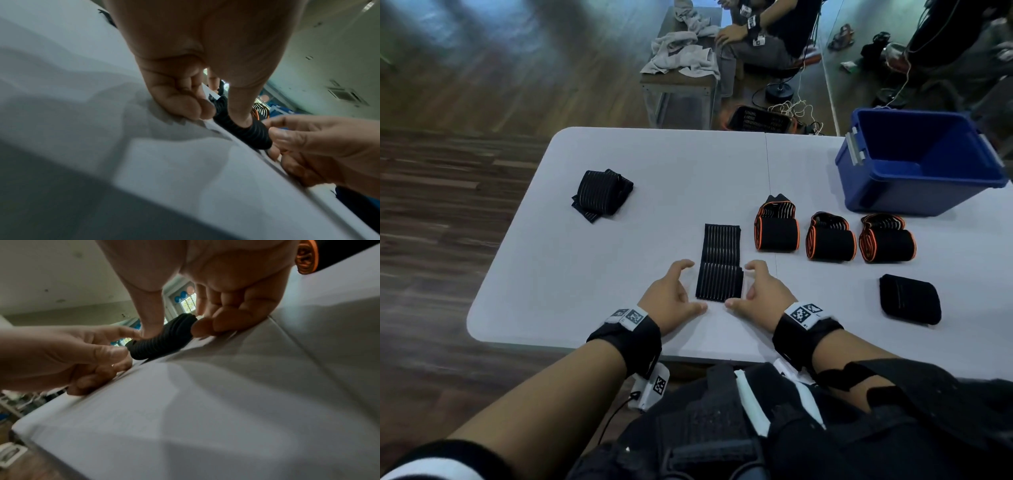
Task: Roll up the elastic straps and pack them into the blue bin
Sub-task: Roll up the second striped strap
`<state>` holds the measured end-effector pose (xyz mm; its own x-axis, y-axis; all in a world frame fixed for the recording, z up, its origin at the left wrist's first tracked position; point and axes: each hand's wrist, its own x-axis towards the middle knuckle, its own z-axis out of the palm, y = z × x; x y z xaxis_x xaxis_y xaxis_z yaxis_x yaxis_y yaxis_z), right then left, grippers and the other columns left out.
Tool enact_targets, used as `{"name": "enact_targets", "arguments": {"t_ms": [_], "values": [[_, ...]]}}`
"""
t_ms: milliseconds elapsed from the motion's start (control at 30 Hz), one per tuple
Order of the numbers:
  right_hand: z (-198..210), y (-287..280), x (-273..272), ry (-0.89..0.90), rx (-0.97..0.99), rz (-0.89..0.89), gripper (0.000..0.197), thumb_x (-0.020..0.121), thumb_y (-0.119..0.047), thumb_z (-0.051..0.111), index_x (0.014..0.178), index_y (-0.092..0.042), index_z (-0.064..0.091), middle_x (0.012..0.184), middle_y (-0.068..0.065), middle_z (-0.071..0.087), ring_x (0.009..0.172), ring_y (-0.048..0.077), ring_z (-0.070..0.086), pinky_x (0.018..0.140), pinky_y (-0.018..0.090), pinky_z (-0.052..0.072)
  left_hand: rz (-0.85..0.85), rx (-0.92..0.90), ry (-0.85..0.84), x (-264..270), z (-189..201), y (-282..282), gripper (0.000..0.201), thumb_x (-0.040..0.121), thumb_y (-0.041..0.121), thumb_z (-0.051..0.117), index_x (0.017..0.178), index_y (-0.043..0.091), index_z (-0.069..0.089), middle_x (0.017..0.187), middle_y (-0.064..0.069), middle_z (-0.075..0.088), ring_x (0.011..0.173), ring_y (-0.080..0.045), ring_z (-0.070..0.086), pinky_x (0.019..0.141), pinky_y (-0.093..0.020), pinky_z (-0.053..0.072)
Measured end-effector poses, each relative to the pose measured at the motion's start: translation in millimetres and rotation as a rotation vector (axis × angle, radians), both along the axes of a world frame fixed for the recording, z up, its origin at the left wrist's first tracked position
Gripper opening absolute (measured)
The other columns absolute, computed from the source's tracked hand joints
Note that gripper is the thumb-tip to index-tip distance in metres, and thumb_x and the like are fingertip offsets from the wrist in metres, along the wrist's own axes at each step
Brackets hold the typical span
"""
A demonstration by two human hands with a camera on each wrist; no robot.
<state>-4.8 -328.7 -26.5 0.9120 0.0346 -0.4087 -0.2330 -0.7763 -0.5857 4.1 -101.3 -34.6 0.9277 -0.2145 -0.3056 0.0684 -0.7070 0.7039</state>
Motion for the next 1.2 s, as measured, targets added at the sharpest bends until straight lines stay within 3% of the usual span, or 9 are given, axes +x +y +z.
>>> {"name": "enact_targets", "arguments": {"t_ms": [200,267,400,633,767,867,967,1100,1200], "values": [[-1,0,12,-0.007,-0.103,0.157,0.076,0.084,-0.02,0.072,0.147,-0.024,0.03,0.088,-0.001,0.059,0.082,0.019,0.061,0.074,0.033,0.051,-0.173,0.115,-0.03,11,4,-6,0.083,0.084,0.025,0.074,0.152,0.036,0.028,0.07,0.002,0.065,0.071,-0.015,0.064,0.076,-0.034,0.055],[-1,0,16,-0.005,-0.105,0.159,0.071,0.085,-0.021,0.072,0.146,-0.022,0.035,0.094,0.002,0.063,0.087,0.021,0.061,0.074,0.029,0.046,-0.168,0.115,-0.01,14,5,-6,0.081,0.083,0.025,0.075,0.15,0.037,0.032,0.07,0.0,0.065,0.071,-0.016,0.065,0.078,-0.035,0.056],[-2,-2,20,-0.035,-0.101,0.15,0.056,0.087,-0.033,0.07,0.137,-0.025,0.044,0.121,0.007,0.067,0.099,0.025,0.065,0.077,0.029,0.048,-0.167,0.136,-0.022,21,6,-11,0.074,0.086,0.024,0.073,0.149,0.034,0.036,0.069,0.007,0.058,0.068,-0.014,0.058,0.065,-0.028,0.044],[-5,-3,15,-0.058,-0.097,0.155,0.08,0.076,-0.029,0.08,0.142,-0.026,0.036,0.087,-0.003,0.062,0.082,0.019,0.063,0.065,0.029,0.045,-0.197,0.185,-0.074,32,9,-18,0.061,0.088,0.034,0.071,0.143,0.033,0.043,0.065,0.011,0.048,0.071,-0.019,0.055,0.067,-0.028,0.04],[-8,-10,15,-0.058,-0.039,0.092,0.056,0.079,-0.018,0.077,0.129,-0.027,0.055,0.114,0.002,0.069,0.105,0.024,0.064,0.087,0.03,0.051,-0.214,0.156,-0.071,20,4,-16,0.049,0.086,0.042,0.073,0.129,0.031,0.052,0.063,0.009,0.05,0.06,-0.006,0.049,0.059,-0.028,0.036],[-10,-13,13,-0.069,0.061,0.007,0.032,0.082,-0.012,0.073,0.111,-0.025,0.068,0.101,0.001,0.071,0.092,0.022,0.066,0.075,0.024,0.049,-0.158,0.12,-0.064,14,-3,-17,0.035,0.091,0.039,0.068,0.121,0.028,0.057,0.063,0.006,0.053,0.062,-0.012,0.051,0.059,-0.029,0.037],[-7,-11,13,-0.047,0.107,-0.047,0.016,0.083,-0.029,0.077,0.092,-0.018,0.071,0.085,0.002,0.07,0.079,0.021,0.064,0.071,0.029,0.048,-0.073,0.085,-0.027,16,-3,-21,0.025,0.096,0.037,0.061,0.119,0.026,0.061,0.067,0.009,0.053,0.067,-0.01,0.052,0.059,-0.027,0.035],[-7,-9,15,0.04,0.201,-0.231,0.046,0.081,-0.051,0.072,0.071,-0.008,0.062,0.065,0.018,0.065,0.055,0.025,0.058,0.061,0.046,0.056,-0.009,0.048,0.015,21,0,-28,0.028,0.102,0.037,0.049,0.118,0.02,0.065,0.092,0.002,0.065,0.086,-0.016,0.056,0.075,-0.027,0.038],[-1,-7,16,0.115,0.283,-0.348,0.047,0.087,-0.048,0.07,0.073,-0.003,0.063,0.062,0.016,0.064,0.052,0.025,0.058,0.057,0.04,0.058,-0.017,0.078,0.033,20,-1,-32,0.023,0.103,0.038,0.047,0.097,0.024,0.064,0.088,0.004,0.063,0.085,-0.018,0.057,0.074,-0.028,0.037]]}}
